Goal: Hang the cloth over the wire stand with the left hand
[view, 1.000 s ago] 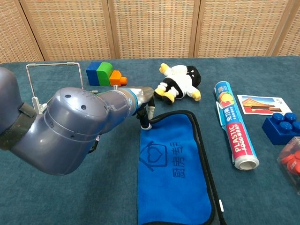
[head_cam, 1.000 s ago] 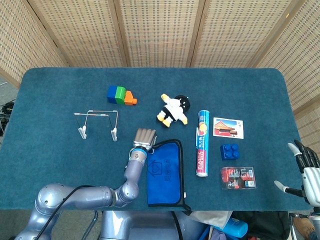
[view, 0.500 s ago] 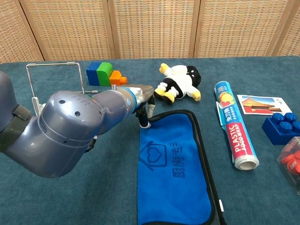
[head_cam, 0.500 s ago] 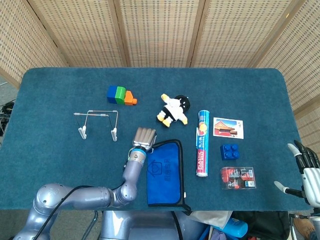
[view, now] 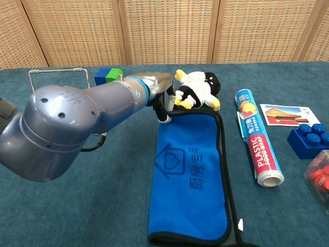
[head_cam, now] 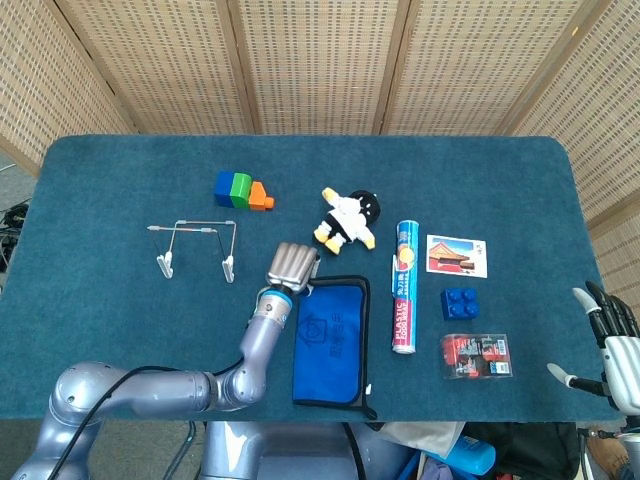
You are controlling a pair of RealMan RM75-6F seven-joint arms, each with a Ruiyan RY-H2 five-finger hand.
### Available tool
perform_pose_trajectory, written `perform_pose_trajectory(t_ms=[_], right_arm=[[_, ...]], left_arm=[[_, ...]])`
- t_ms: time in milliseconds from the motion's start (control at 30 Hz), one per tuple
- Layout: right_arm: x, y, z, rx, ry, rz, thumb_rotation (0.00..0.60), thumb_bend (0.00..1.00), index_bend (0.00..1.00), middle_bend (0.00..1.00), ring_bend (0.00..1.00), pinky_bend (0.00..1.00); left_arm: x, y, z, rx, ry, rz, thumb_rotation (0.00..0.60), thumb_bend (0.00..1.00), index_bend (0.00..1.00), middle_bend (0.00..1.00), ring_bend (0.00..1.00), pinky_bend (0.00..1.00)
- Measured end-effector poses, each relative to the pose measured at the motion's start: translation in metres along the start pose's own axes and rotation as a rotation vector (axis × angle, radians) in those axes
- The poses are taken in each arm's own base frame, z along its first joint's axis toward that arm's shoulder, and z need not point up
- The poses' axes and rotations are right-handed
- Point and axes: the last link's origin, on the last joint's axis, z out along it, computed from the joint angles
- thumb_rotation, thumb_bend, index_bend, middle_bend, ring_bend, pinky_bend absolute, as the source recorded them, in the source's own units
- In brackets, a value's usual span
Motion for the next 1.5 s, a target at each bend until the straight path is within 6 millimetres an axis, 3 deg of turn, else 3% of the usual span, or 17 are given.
perform_pose_trajectory(t_ms=[133,400,833,1067,1500], right_arm=[[0.0,-0.001,0.0,0.003,-0.002,-0.001,0.6,0.0,0.01,0.0,0.0,0.0],[-0.001,-0.002,-0.002,0.01,-0.004,-0.001,0.6,0.0,0.01,0.0,0.0,0.0],[-0.003,-0.004,-0.002,0.014,-0.015,-0.008,0.6,0.0,0.01,0.0,0.0,0.0],[-0.005,-0.006,-0.002,0.018,-0.018,-0.018,0.6,0.0,0.01,0.0,0.0,0.0],[-0.008,-0.009,-0.004,0.021,-0.019,-0.03,0.6,0.0,0.01,0.0,0.0,0.0]], left_arm=[[0.033,-0.01,-0.004,-0.006,0.071,-0.015,0.6,1.0,0.78,0.88,0.85,0.96],[0.079,-0.032,-0.01,0.028,0.159,-0.045,0.6,1.0,0.79,0.88,0.85,0.96],[0.155,-0.097,-0.025,0.117,0.306,-0.052,0.6,1.0,0.8,0.89,0.85,0.96],[0.174,-0.139,-0.035,0.168,0.332,-0.1,0.6,1.0,0.8,0.89,0.85,0.96],[0.185,-0.209,-0.05,0.222,0.34,-0.226,0.6,1.0,0.8,0.89,0.85,0.96]])
